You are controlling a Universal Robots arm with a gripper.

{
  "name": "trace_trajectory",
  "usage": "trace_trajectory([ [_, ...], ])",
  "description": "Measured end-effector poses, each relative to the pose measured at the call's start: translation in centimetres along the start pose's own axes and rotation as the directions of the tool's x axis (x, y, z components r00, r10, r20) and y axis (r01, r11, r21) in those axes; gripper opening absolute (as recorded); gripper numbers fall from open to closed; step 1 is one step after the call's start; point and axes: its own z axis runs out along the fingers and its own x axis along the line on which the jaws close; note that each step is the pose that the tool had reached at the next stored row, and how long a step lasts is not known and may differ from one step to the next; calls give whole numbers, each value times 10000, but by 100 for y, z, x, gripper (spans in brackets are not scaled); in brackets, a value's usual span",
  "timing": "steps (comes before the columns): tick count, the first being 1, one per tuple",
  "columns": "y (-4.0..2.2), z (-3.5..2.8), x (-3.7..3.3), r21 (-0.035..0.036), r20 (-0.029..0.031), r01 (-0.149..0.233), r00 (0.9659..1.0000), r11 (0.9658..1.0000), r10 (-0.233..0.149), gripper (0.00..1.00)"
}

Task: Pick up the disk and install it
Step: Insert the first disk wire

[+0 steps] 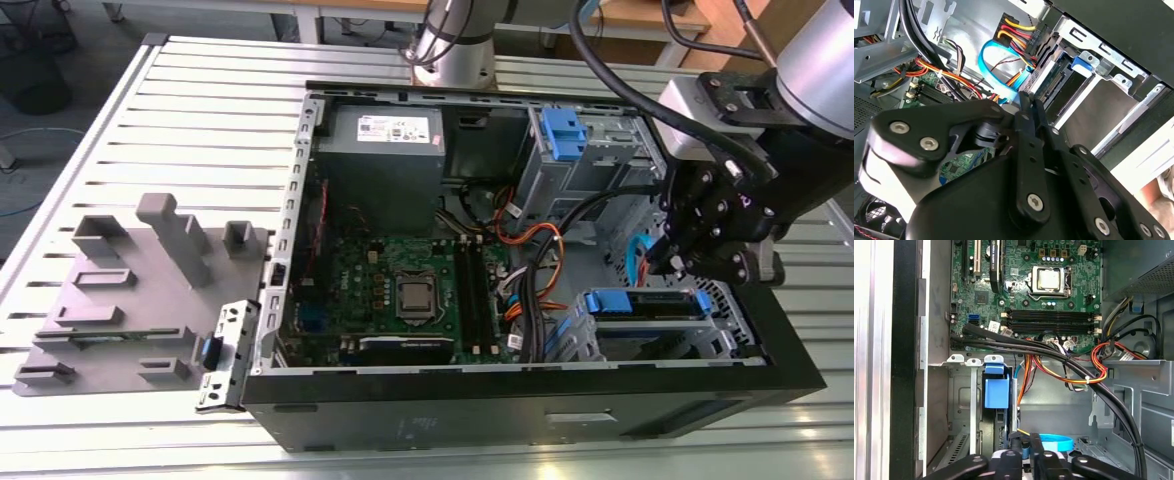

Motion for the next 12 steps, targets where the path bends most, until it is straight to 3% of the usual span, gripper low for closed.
trace_trajectory([
  [12,0,37,12,0,0,0,10000,10000,0,16],
])
